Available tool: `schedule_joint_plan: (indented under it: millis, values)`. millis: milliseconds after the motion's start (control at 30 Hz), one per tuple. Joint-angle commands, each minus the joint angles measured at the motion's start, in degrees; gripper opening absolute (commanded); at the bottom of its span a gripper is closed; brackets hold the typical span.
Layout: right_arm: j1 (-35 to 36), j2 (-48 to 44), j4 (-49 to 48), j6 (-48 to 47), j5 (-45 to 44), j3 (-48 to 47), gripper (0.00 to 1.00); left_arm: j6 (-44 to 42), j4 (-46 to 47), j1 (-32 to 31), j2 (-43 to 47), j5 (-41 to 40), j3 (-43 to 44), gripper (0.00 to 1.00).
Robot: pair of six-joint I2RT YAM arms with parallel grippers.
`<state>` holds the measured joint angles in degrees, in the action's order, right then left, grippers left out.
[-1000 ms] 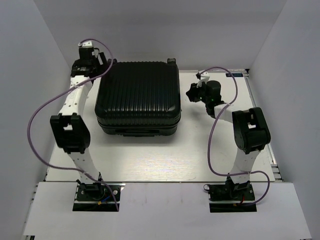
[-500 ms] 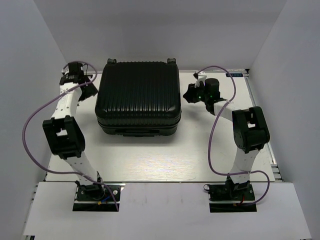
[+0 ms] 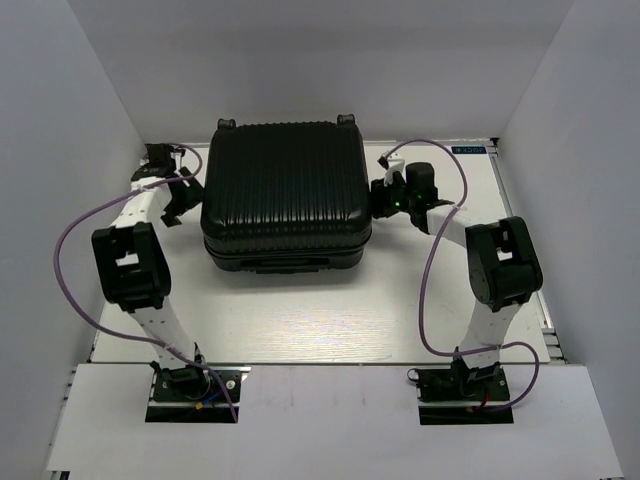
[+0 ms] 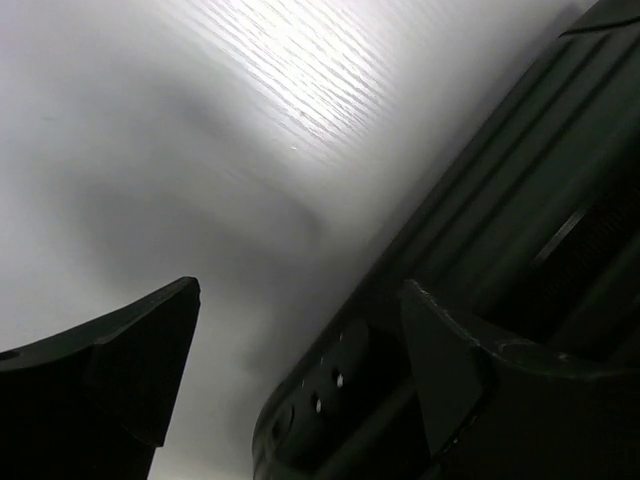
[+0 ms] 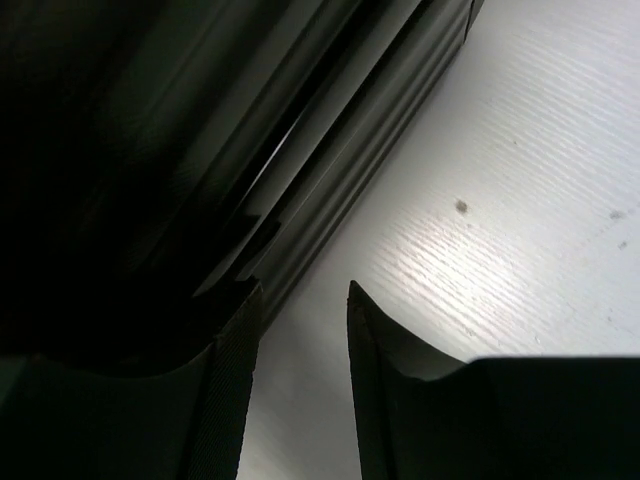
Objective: Pack the luggage
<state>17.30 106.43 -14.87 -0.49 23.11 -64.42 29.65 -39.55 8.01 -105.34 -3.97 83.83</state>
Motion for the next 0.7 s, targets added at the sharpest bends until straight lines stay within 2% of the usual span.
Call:
schedule_joint_plan:
  millis: [0,167,333,467,600,633,667]
  values:
    - [1.7,-5.2,-0.9,-3.7,6.3,3.1,0.43,-3.8,1.7,-7.8,-1.4,14.3,-0.9,0.91]
    - [3.7,-11.1,-4.2,-6.5,10.2,11.1,0.4,-9.7,2.4,-12.7,-0.7,15.7,-1.2,0.89]
    - [7.4,-17.8,-8.3,-7.0,13.4,18.9,0.4,-10.4,2.9,-13.1,1.5,17.6,-4.1,0.88]
    - [9.3,-23.9,-8.0,-7.5,13.5,23.6,0.4,-10.9,3.2,-12.9,5.6,15.5,-8.4,0.88]
    - [10.2,-28.1,-2.8,-9.2,6.7,25.9,0.4,-10.1,-0.8,-11.1,8.2,9.3,-9.7,0.88]
    - [10.0,-28.9,-1.8,-8.1,4.4,25.8,0.4,-9.4,-1.7,-10.6,8.7,6.9,-8.3,0.91]
    - [9.7,-29.7,-0.7,-7.8,-4.0,25.7,0.43,-8.7,-2.7,-8.5,8.6,6.3,-7.5,0.93]
